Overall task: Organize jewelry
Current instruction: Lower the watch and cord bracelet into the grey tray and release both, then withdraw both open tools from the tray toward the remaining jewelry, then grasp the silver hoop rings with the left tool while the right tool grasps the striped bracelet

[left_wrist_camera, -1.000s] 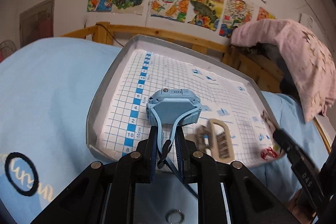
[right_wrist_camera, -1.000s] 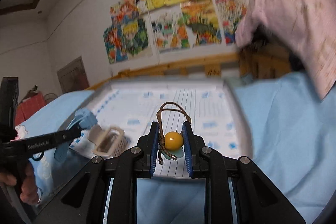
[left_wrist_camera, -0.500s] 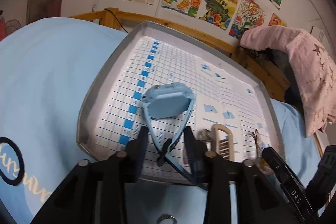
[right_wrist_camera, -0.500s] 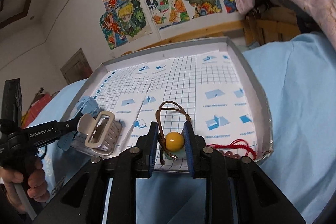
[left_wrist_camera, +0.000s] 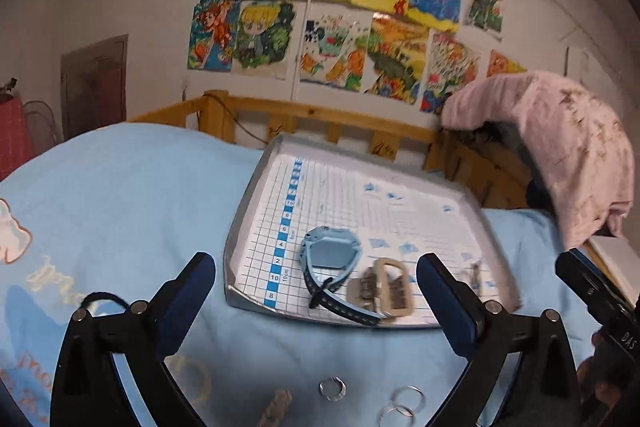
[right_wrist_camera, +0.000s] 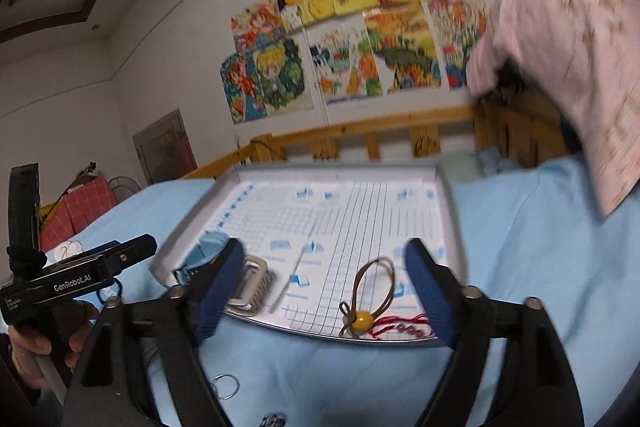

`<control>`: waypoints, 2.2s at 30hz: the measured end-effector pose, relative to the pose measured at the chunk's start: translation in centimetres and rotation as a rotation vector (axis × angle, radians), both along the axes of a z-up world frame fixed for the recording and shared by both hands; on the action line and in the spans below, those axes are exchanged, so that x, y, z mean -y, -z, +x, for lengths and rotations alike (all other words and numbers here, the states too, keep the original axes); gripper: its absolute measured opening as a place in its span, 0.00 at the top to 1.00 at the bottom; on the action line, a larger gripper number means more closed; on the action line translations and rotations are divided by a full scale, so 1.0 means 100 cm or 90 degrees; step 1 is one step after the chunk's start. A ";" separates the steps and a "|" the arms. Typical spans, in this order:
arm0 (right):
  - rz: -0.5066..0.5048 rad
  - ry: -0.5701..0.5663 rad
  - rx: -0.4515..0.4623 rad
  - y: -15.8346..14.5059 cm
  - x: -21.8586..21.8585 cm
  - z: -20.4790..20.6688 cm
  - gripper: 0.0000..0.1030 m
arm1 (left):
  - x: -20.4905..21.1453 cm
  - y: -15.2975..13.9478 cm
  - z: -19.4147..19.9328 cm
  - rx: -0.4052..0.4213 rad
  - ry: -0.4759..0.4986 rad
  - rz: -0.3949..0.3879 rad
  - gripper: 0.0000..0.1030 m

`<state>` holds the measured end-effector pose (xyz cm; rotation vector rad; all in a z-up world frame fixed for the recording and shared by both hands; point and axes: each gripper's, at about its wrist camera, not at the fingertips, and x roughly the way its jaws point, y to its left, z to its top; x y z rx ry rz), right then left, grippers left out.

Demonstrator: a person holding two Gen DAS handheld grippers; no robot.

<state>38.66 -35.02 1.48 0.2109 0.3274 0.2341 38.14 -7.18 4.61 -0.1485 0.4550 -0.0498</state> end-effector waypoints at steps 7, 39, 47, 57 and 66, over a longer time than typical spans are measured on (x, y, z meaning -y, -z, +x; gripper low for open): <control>-0.041 0.019 0.066 -0.043 0.005 -0.072 0.01 | -0.014 -0.024 -0.056 0.037 0.007 -0.035 0.00; -0.114 -0.009 0.032 0.001 -0.070 -0.262 0.01 | -0.084 0.026 -0.256 0.017 0.010 0.070 0.00; -0.138 -0.045 -0.009 0.013 -0.091 -0.256 0.01 | -0.119 0.056 -0.257 -0.029 -0.032 -0.001 0.00; -0.171 -0.025 -0.031 0.015 -0.089 -0.241 0.01 | -0.100 0.056 -0.218 -0.075 0.025 0.056 0.00; -0.154 -0.018 -0.030 0.022 -0.082 -0.198 0.02 | -0.088 0.066 -0.149 -0.106 0.055 0.050 0.00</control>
